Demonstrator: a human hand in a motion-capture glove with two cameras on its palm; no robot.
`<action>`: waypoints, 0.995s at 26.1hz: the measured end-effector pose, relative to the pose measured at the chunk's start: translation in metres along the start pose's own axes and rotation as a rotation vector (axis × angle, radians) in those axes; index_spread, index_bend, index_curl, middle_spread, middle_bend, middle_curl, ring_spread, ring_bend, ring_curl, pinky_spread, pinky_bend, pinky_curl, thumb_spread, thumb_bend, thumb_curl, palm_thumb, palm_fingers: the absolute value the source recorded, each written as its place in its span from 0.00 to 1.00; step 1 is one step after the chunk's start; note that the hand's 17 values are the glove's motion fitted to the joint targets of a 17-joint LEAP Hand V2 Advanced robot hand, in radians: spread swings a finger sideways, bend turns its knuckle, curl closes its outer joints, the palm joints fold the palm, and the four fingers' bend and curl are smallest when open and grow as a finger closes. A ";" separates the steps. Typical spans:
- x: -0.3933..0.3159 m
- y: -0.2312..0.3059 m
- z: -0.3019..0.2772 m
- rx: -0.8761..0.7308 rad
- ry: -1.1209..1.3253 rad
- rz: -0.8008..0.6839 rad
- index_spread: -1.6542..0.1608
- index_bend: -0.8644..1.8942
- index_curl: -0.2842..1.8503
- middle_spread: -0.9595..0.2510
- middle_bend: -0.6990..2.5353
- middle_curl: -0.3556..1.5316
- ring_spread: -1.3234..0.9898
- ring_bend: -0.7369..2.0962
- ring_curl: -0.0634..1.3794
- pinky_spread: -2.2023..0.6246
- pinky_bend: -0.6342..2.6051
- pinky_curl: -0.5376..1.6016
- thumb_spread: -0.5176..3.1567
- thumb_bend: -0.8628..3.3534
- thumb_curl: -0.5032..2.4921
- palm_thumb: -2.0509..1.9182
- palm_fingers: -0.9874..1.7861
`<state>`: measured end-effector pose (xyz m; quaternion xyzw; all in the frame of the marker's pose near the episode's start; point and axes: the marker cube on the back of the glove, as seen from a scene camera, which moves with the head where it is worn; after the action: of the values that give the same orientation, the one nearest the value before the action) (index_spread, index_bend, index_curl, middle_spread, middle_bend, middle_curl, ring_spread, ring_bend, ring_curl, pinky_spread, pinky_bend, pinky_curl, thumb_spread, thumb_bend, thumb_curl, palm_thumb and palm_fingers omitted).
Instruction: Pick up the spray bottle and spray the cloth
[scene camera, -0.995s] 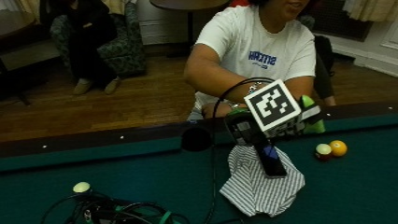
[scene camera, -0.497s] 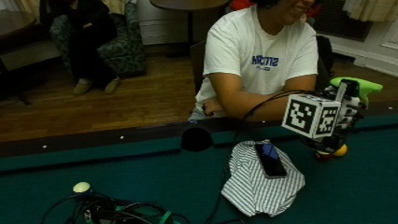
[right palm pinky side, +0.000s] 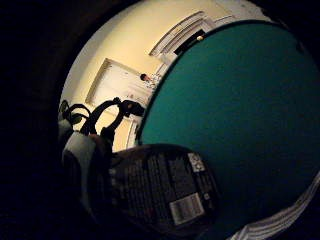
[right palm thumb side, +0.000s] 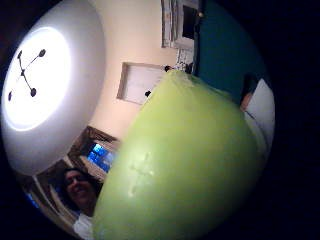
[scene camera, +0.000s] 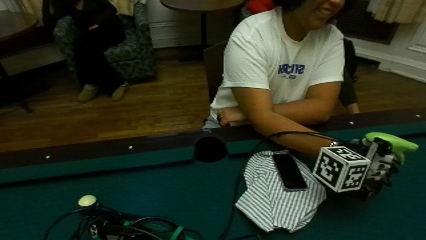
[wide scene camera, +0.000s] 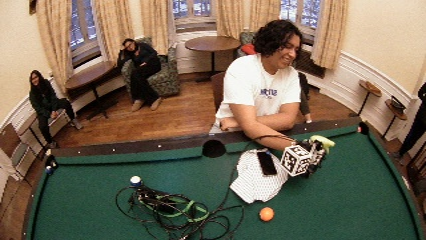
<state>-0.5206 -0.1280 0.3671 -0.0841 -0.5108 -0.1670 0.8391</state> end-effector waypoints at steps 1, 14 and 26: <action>0.003 0.000 0.004 0.002 0.006 -0.006 0.77 0.46 0.43 0.65 0.44 0.49 0.49 0.51 0.37 0.68 0.32 0.43 0.25 0.20 0.45 0.74 0.86; 0.014 -0.014 0.025 -0.132 -0.048 0.006 0.77 0.47 0.43 0.65 0.44 0.48 0.49 0.51 0.37 0.67 0.32 0.43 0.24 0.20 0.46 0.74 0.85; 0.033 0.029 -0.019 -0.378 0.159 0.042 0.73 0.40 0.41 0.66 0.35 0.43 0.51 0.43 0.34 0.77 0.30 0.44 0.34 0.18 0.40 0.68 0.57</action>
<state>-0.4804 -0.1132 0.3880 -0.2373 -0.4004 -0.2487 0.8494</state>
